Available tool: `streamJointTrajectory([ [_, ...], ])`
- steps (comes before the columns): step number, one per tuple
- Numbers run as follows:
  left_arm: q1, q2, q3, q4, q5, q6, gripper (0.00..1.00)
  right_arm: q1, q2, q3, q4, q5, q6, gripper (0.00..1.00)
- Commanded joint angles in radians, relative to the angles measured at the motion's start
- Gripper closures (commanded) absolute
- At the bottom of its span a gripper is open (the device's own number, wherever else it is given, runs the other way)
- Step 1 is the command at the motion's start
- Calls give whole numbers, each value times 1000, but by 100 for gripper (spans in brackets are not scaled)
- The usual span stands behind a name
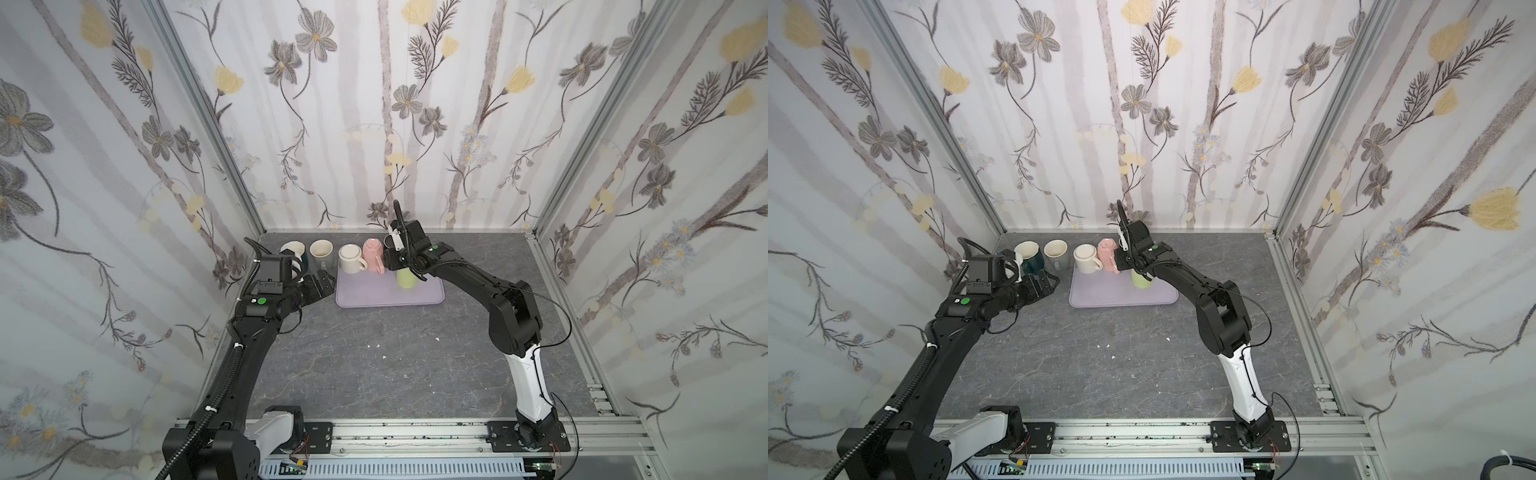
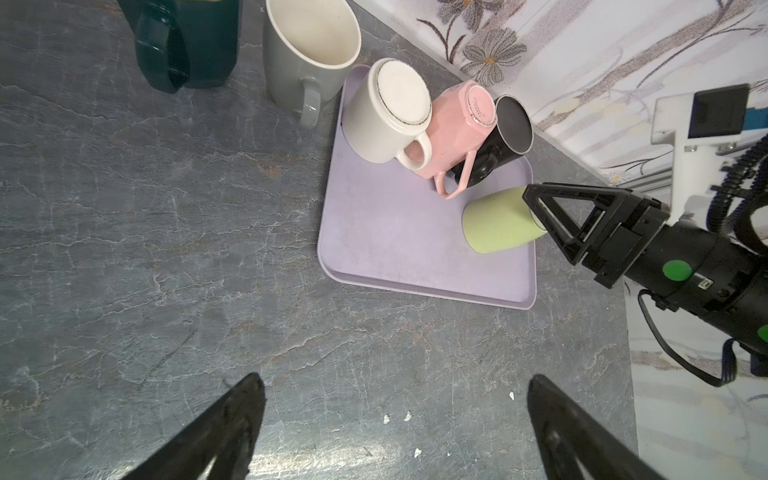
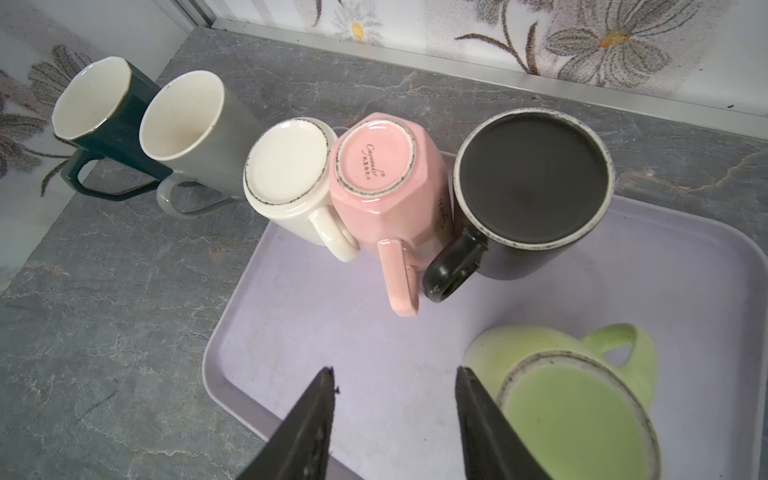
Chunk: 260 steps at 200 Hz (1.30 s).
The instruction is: Turn the mug right side up
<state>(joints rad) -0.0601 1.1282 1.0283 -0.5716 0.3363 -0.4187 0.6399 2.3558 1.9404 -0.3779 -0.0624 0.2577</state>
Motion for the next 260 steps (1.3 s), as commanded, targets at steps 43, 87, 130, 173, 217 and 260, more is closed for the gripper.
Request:
streamJointTrajectory([
  [43,0,20,-4,38,13,-12,0,-11,80,111,-29,-73,-110,55],
  [87,0,25,-5,42,16,-13,0,-17,111,123,-39,-33,-103,54],
  [130,-1,25,-9,45,8,-13,0,-54,130,123,-39,-19,-39,55],
  [173,-1,30,-7,45,6,-12,0,-78,143,123,-39,16,-18,55],
  [217,-1,33,-8,44,6,-12,0,-109,136,124,-53,39,-17,54],
  [260,-1,38,-5,46,11,-14,0,-145,81,124,-79,73,-75,41],
])
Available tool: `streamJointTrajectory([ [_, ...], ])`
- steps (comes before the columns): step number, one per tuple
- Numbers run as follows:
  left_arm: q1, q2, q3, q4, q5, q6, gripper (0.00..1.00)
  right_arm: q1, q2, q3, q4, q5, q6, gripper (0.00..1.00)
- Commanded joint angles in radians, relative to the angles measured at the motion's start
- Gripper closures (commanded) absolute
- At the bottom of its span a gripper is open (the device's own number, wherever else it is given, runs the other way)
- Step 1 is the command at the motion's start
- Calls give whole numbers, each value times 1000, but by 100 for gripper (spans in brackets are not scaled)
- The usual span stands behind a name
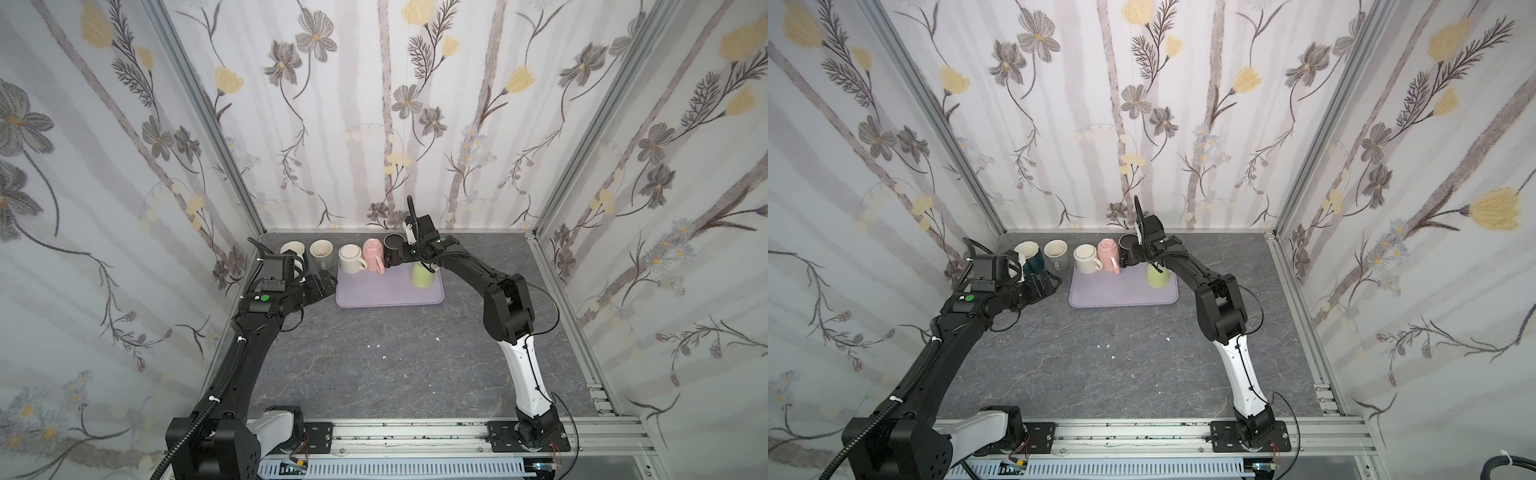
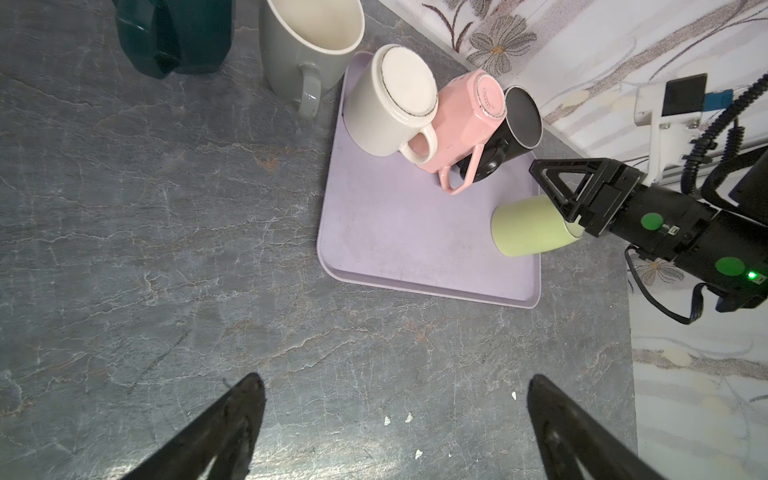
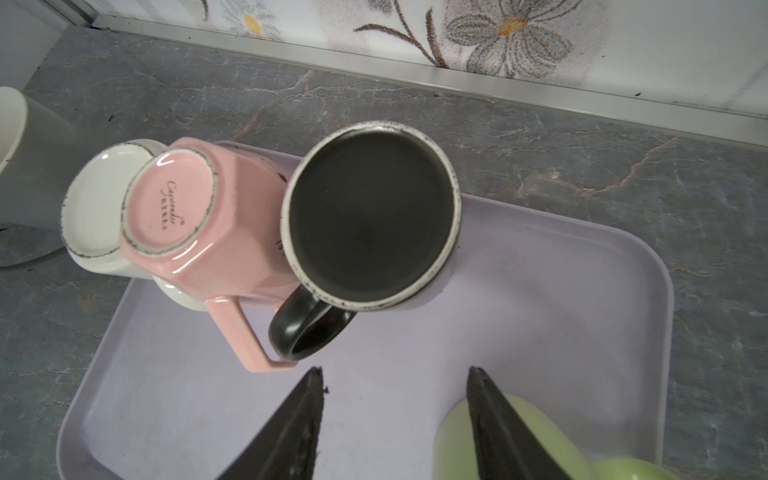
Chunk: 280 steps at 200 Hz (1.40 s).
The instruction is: Turn the mug right side up
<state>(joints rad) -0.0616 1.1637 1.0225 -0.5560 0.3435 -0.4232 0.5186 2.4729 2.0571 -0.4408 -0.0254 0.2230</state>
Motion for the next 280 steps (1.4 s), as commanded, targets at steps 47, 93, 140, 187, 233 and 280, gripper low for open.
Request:
streamJointTrajectory([
  [47,-1,-1,0,33,6,-11,0,-111,-54,0,-67,41,-44,41],
  [93,-1,-2,0,36,12,-12,0,-151,-47,-20,-82,83,-33,42],
  [140,-1,-4,-1,36,16,-13,0,-182,-7,-34,-88,114,5,47],
  [187,-1,-6,-1,42,23,-17,0,-186,-41,-120,-87,152,7,51],
  [233,-1,-10,-1,44,32,-20,0,-183,-120,-268,-27,138,15,54],
  [280,-1,-20,-6,45,34,-20,0,-140,-184,-365,27,136,-15,55],
])
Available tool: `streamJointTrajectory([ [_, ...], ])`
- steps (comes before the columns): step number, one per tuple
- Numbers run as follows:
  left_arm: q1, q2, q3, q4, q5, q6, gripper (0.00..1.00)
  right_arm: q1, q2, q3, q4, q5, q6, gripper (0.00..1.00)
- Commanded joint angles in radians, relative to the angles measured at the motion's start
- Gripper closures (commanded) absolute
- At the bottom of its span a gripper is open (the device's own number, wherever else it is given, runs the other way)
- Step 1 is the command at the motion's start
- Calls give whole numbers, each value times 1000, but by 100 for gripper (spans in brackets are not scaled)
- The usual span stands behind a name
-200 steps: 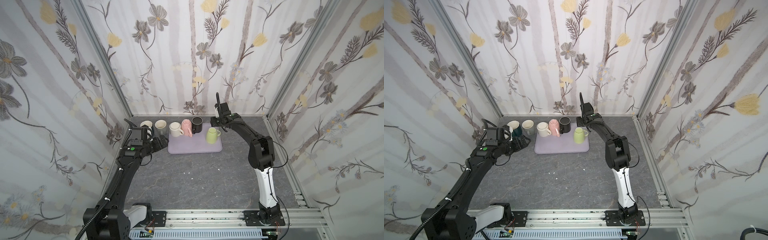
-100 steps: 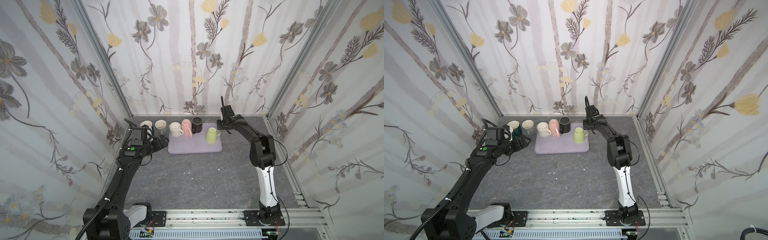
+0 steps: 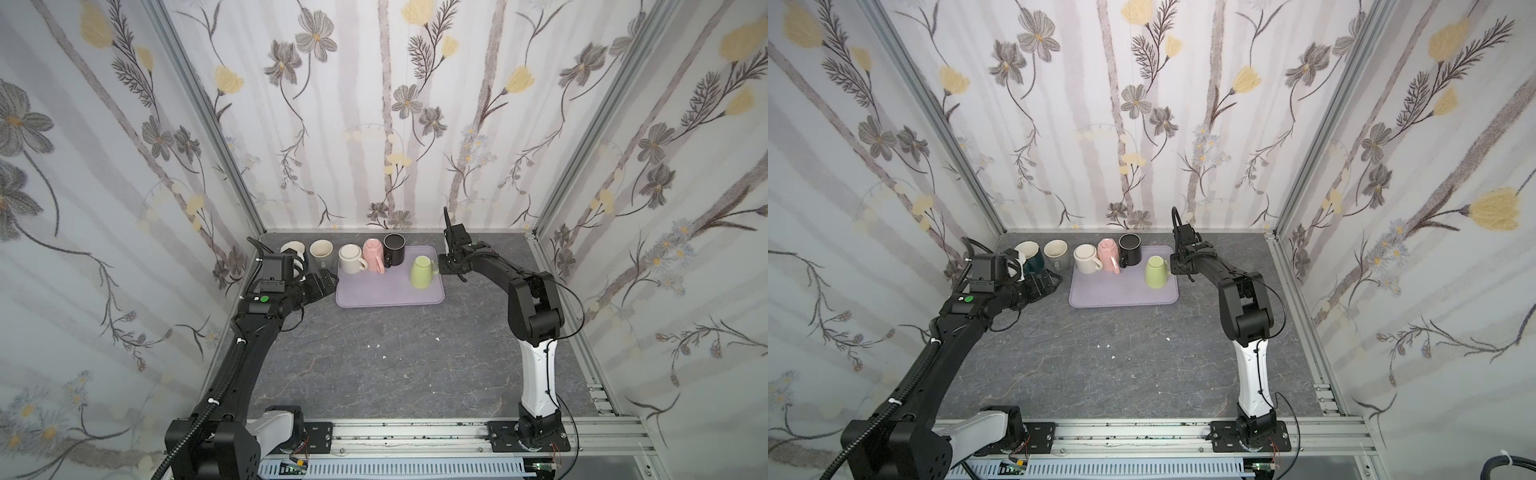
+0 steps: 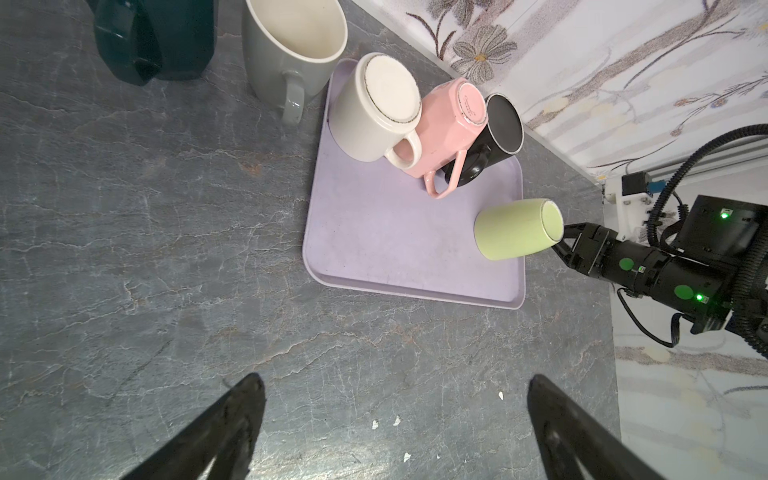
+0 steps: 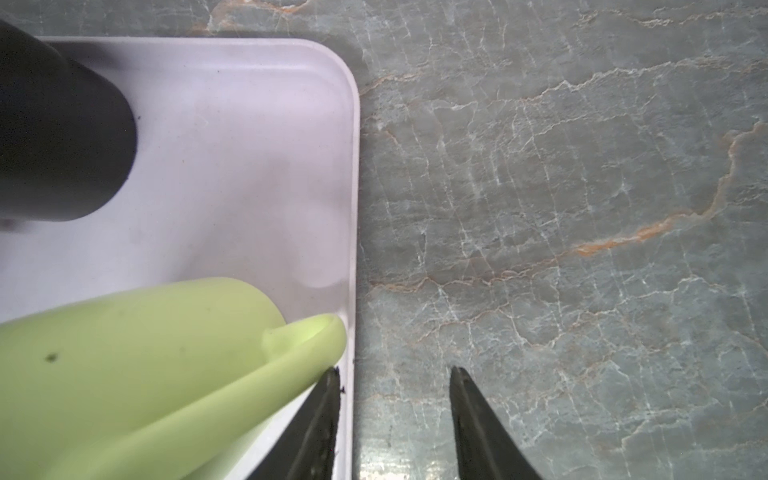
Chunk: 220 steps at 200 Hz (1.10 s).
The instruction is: Turn the mug right side up
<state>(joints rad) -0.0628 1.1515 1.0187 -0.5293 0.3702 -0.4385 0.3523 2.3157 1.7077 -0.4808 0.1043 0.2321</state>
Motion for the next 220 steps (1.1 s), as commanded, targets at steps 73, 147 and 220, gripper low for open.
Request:
streamJointTrajectory([
  [73,0,-22,-5,15,5,0,0,55,-57,-31,93,59,-196,45],
  [147,-2,-15,-5,13,-5,2,0,-9,-116,-34,86,-36,-192,41],
  [220,-2,1,-2,16,4,-1,0,-23,43,185,14,-80,-137,42],
])
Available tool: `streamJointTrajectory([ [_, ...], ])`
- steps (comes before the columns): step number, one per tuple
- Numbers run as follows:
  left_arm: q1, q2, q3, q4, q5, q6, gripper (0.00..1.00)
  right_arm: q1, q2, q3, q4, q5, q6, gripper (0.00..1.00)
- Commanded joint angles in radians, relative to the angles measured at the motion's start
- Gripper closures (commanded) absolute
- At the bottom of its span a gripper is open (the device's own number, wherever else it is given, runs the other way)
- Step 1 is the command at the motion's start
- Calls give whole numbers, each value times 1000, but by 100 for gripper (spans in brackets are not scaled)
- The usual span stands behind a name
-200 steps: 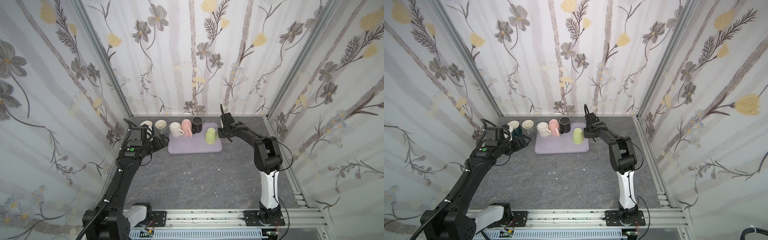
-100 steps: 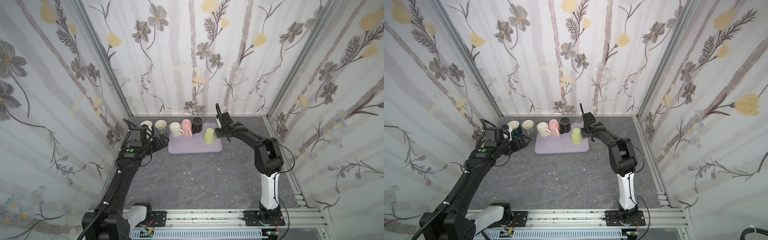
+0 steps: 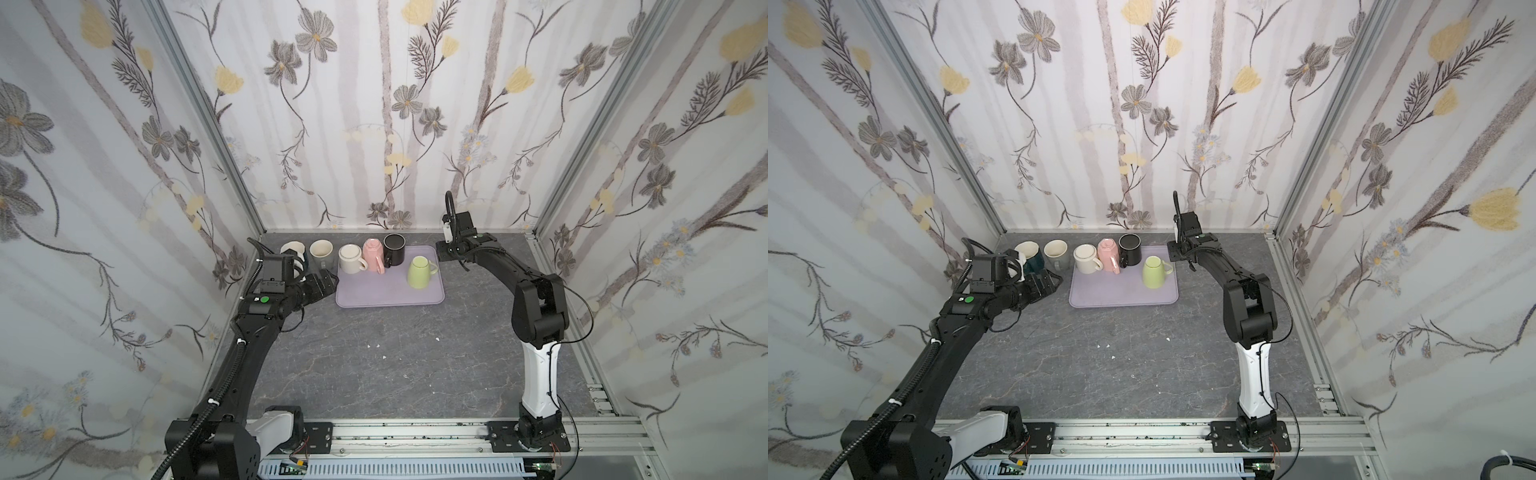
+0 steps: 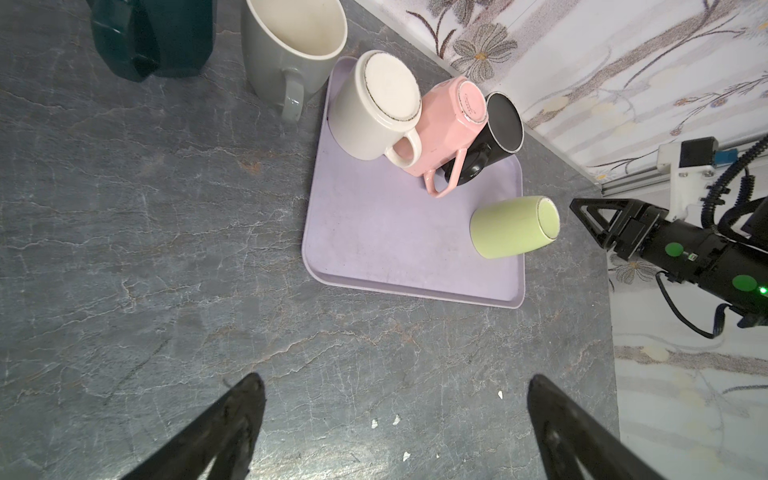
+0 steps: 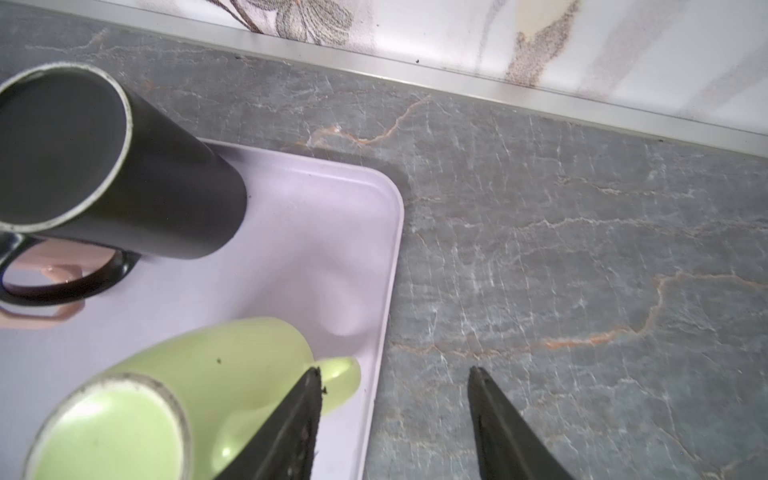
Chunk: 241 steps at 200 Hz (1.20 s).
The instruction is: Turn the mug right side up
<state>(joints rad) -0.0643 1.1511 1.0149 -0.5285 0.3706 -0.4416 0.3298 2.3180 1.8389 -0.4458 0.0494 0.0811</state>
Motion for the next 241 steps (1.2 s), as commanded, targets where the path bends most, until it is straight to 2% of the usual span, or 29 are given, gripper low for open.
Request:
streamJointTrajectory([
  [1,0,1,2,16,4,2,0,0,43,57,-22,-27,14,42],
  [32,-1,4,2,21,6,-2,0,1,94,130,-71,-33,4,42],
  [102,0,14,0,33,26,-14,0,21,122,133,-93,-22,-7,43],
  [176,-1,-4,-4,29,24,-11,0,53,133,135,-138,46,-25,45],
  [209,0,-10,-6,29,25,-11,0,63,107,99,-153,57,-24,48],
  [241,0,-20,-9,29,26,-11,0,75,63,18,-139,9,-24,52],
])
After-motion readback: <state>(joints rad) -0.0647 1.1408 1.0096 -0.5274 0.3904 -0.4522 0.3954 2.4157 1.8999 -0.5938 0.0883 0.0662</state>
